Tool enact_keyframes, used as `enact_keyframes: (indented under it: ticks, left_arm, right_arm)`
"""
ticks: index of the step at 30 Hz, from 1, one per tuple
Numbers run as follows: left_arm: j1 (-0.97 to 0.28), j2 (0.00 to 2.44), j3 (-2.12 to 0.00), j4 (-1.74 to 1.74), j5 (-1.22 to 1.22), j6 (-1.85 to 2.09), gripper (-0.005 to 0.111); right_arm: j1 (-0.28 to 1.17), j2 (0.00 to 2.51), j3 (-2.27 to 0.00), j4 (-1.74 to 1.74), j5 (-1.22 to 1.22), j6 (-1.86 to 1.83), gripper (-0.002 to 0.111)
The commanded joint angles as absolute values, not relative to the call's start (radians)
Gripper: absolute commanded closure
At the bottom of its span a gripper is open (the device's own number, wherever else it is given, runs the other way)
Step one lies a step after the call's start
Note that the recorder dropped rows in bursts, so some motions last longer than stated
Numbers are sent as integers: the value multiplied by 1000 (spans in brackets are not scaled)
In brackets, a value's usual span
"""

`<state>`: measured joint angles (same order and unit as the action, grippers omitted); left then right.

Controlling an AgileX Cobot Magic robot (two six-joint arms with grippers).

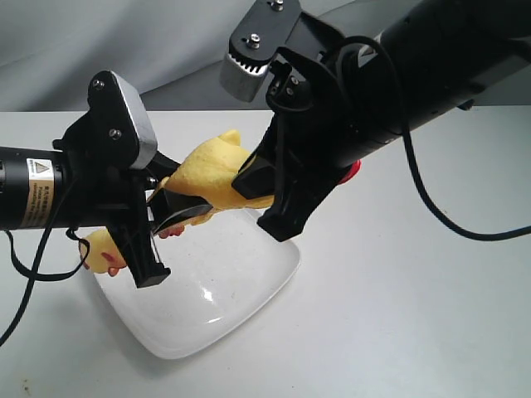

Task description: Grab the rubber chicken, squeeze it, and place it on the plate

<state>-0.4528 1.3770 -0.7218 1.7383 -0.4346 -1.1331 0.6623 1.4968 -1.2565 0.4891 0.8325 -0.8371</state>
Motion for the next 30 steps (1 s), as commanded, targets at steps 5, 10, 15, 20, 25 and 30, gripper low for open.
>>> enact_keyframes:
  ticks: [5, 10, 15, 20, 25, 30]
  left_arm:
    - [-459, 1373, -727, 1660, -499, -1156, 3]
    - [-459, 1373, -727, 1660, -499, -1158, 3]
    - [-459, 1373, -727, 1660, -498, -1171, 36]
    - [-459, 1373, -727, 1700, -502, -1177, 106]
    - [-459, 1373, -727, 1714, -500, -1179, 105]
    - [-459, 1373, -727, 1714, -493, -1181, 105]
  right_arm:
    - [667, 1494, -1253, 515, 798, -843, 108]
    - [667, 1494, -1253, 515, 798, -843, 108]
    - [667, 1494, -1253, 515, 798, -843, 108]
    - [667, 1494, -1253, 515, 798, -845, 108]
    - [667, 1494, -1253, 515, 794, -845, 108]
    - [667, 1494, -1253, 515, 794, -845, 108]
